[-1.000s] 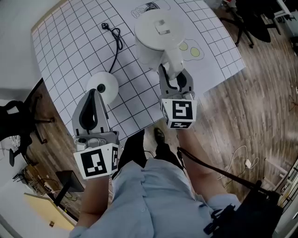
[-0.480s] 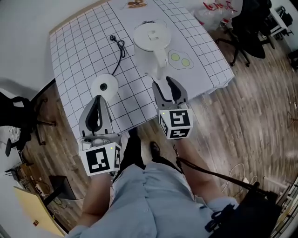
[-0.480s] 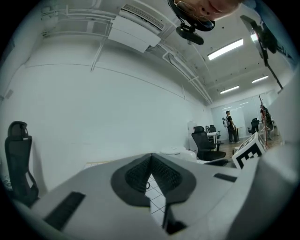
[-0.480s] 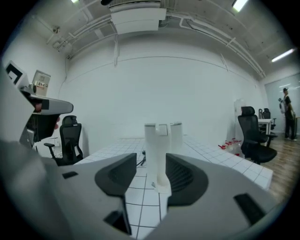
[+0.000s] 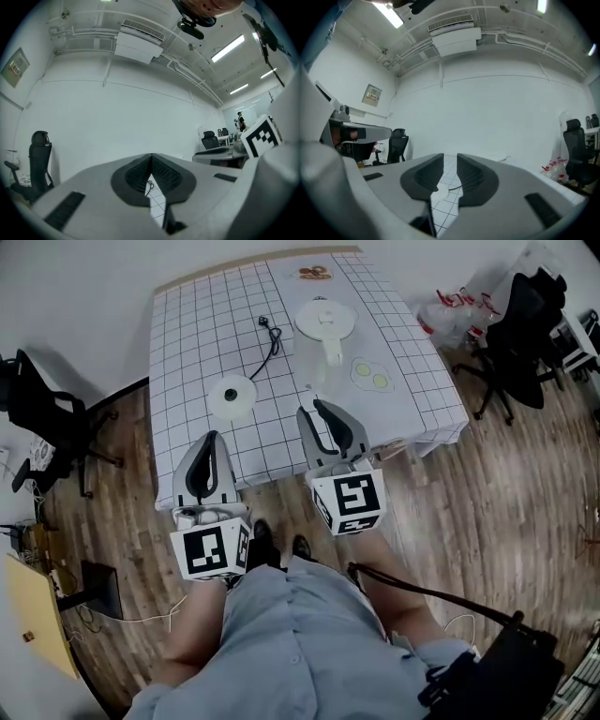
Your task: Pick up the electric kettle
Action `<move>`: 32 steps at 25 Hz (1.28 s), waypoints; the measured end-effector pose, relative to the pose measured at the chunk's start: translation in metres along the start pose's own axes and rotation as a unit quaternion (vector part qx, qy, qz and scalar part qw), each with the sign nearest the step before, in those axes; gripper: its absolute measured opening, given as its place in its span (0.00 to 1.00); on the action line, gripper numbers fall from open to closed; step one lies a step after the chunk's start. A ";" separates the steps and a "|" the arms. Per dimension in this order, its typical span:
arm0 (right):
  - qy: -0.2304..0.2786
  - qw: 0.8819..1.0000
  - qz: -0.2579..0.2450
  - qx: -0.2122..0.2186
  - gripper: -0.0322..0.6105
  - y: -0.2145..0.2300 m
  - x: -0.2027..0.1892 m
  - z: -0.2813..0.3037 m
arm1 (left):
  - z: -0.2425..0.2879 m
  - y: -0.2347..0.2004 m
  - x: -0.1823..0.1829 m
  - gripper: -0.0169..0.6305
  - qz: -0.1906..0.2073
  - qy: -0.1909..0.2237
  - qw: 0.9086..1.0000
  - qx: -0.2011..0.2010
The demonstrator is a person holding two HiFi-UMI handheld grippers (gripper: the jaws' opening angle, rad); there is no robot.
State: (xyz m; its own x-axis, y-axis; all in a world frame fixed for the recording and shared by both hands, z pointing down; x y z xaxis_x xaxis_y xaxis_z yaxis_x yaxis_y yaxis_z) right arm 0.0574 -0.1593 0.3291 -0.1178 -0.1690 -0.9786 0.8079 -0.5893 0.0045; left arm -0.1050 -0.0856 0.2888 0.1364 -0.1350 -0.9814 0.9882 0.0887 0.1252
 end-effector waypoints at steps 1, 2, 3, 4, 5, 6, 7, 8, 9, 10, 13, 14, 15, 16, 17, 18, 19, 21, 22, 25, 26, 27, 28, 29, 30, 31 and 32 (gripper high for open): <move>0.007 1.000 -0.009 0.004 0.18 -0.006 0.005 -0.005 | -0.004 0.000 0.001 0.03 0.005 0.003 1.000 0.004; 0.013 1.000 -0.018 0.008 0.17 -0.013 0.010 -0.009 | -0.006 -0.001 0.002 0.03 0.010 0.006 1.000 0.007; 0.018 0.999 -0.027 0.012 0.16 -0.019 0.014 -0.011 | -0.008 -0.002 0.003 0.03 0.014 0.009 1.000 0.010; 0.022 0.999 -0.033 0.017 0.14 -0.026 0.018 -0.013 | -0.010 -0.003 0.003 0.03 0.017 0.010 1.000 0.014; 0.025 0.999 -0.037 0.021 0.13 -0.032 0.021 -0.015 | -0.012 -0.003 0.003 0.03 0.018 0.011 1.000 0.017; 0.026 0.999 -0.040 0.025 0.11 -0.037 0.024 -0.017 | -0.014 -0.004 0.002 0.03 0.018 0.011 1.000 0.019; 0.028 0.998 -0.042 0.028 0.10 -0.041 0.025 -0.018 | -0.017 -0.005 0.002 0.03 0.018 0.010 1.000 0.021; 0.030 0.998 -0.042 0.030 0.09 -0.045 0.027 -0.020 | -0.019 -0.006 0.003 0.03 0.017 0.010 1.000 0.023; 0.032 0.998 -0.043 0.030 0.08 -0.048 0.028 -0.021 | -0.021 -0.008 0.003 0.03 0.017 0.010 1.000 0.024; 0.036 0.998 -0.044 0.030 0.07 -0.052 0.029 -0.022 | -0.022 -0.009 0.003 0.03 0.018 0.011 0.999 0.025; 0.067 0.996 -0.054 0.032 0.05 -0.062 0.038 -0.024 | -0.026 -0.014 0.004 0.03 0.022 0.016 0.999 0.024; 0.077 0.995 -0.057 0.034 0.05 -0.065 0.041 -0.025 | -0.028 -0.015 0.005 0.03 0.023 0.017 0.999 0.024; 0.080 0.994 -0.058 0.035 0.05 -0.067 0.042 -0.025 | -0.030 -0.016 0.005 0.03 0.024 0.017 0.999 0.024; 0.079 0.995 -0.056 0.036 0.05 -0.069 0.043 -0.025 | -0.031 -0.018 0.006 0.03 0.024 0.018 0.999 0.024; 0.074 0.995 -0.054 0.036 0.05 -0.070 0.042 -0.025 | -0.031 -0.019 0.006 0.03 0.025 0.019 0.999 0.024; 0.072 0.995 -0.051 0.036 0.05 -0.071 0.042 -0.025 | -0.032 -0.020 0.007 0.03 0.026 0.019 0.999 0.024; 0.076 0.995 -0.050 0.036 0.05 -0.072 0.044 -0.024 | -0.032 -0.021 0.007 0.03 0.027 0.020 0.999 0.024; 0.087 0.994 -0.051 0.035 0.05 -0.074 0.047 -0.024 | -0.033 -0.024 0.007 0.03 0.027 0.022 0.999 0.024; 0.089 0.994 -0.053 0.035 0.05 -0.075 0.048 -0.024 | -0.033 -0.025 0.007 0.03 0.028 0.022 0.999 0.024; 0.089 0.994 -0.056 0.034 0.05 -0.076 0.049 -0.022 | -0.032 -0.027 0.009 0.03 0.029 0.024 0.999 0.024; 0.089 0.994 -0.056 0.034 0.05 -0.076 0.050 -0.022 | -0.032 -0.028 0.009 0.03 0.030 0.026 0.999 0.024; 0.091 0.994 -0.056 0.033 0.05 -0.076 0.050 -0.021 | -0.031 -0.029 0.010 0.03 0.030 0.027 0.999 0.024; 0.092 0.994 -0.056 0.033 0.05 -0.077 0.051 -0.021 | -0.031 -0.030 0.011 0.03 0.030 0.028 0.999 0.024; 0.093 0.993 -0.057 0.033 0.05 -0.077 0.052 -0.021 | -0.031 -0.030 0.012 0.03 0.031 0.029 0.999 0.024; 0.094 0.993 -0.057 0.032 0.05 -0.077 0.053 -0.020 | -0.031 -0.031 0.012 0.03 0.031 0.029 0.999 0.024; 0.094 0.993 -0.058 0.032 0.05 -0.077 0.053 -0.020 | -0.031 -0.031 0.012 0.03 0.032 0.029 0.999 0.024; 0.094 0.993 -0.059 0.032 0.05 -0.077 0.054 -0.019 | -0.030 -0.031 0.013 0.03 0.032 0.029 0.999 0.024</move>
State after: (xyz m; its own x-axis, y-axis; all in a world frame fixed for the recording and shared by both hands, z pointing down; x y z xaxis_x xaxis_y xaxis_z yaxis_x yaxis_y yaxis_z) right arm -0.0003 -0.1078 0.2724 -0.0941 0.0515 -0.9942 0.7554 -0.6468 -0.1050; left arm -0.1362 -0.0602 0.2680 0.1965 -0.0728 -0.9778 0.9799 0.0485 0.1933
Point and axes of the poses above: the fingertips, and each gripper's own axes: z forward along the fingers, y to its right, x out of its top, the point moved 5 cm from there along -z, backward along the fingers, and after that the axes turned 10 degrees about -y, right-handed, at the moved point
